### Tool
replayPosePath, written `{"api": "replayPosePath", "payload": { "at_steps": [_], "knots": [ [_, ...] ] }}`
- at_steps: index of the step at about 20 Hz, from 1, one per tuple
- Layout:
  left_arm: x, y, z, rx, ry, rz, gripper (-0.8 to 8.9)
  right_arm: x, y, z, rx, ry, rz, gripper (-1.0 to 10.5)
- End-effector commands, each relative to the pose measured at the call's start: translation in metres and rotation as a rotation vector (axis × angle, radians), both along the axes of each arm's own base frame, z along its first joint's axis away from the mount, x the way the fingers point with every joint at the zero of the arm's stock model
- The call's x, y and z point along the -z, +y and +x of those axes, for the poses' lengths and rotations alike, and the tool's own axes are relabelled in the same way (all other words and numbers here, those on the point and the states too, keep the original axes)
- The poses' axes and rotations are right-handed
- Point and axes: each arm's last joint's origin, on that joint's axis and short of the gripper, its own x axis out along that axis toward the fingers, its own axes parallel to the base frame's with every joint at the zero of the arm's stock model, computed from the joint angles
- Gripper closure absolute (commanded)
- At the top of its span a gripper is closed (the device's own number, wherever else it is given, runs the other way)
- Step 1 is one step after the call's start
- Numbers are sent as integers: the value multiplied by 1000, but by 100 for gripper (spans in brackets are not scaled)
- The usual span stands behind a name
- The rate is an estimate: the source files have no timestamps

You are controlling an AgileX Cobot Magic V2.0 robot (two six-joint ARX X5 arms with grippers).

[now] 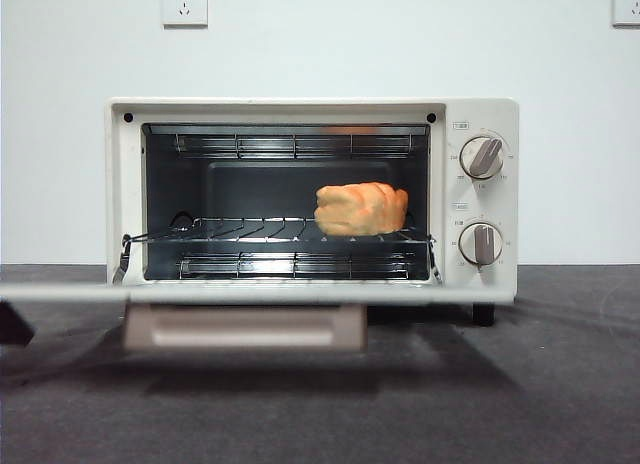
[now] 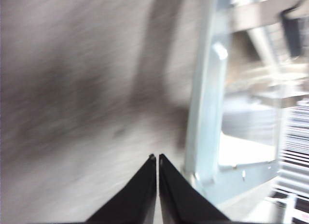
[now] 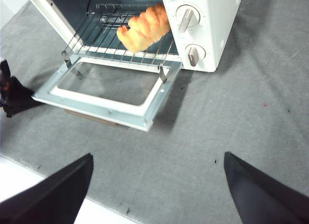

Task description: The left arm flap open the oven, the right arm pick bread and place it into oven, the left arm flap close the oven

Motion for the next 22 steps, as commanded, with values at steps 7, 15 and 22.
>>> {"api": "replayPosePath", "payload": {
  "at_steps": [7,15,22],
  "knots": [
    [-65,-3,40,-7,-205,-58,801,-5,0,0,-14,-19,11,516],
    [-106,-1,60,-140,-380,-28,801,-7,1,0,-9,-39,32,516],
    [-119,-3,58,-55,-414,-93,801,-9,2,1,-14,-59,47,516]
  ]
}}
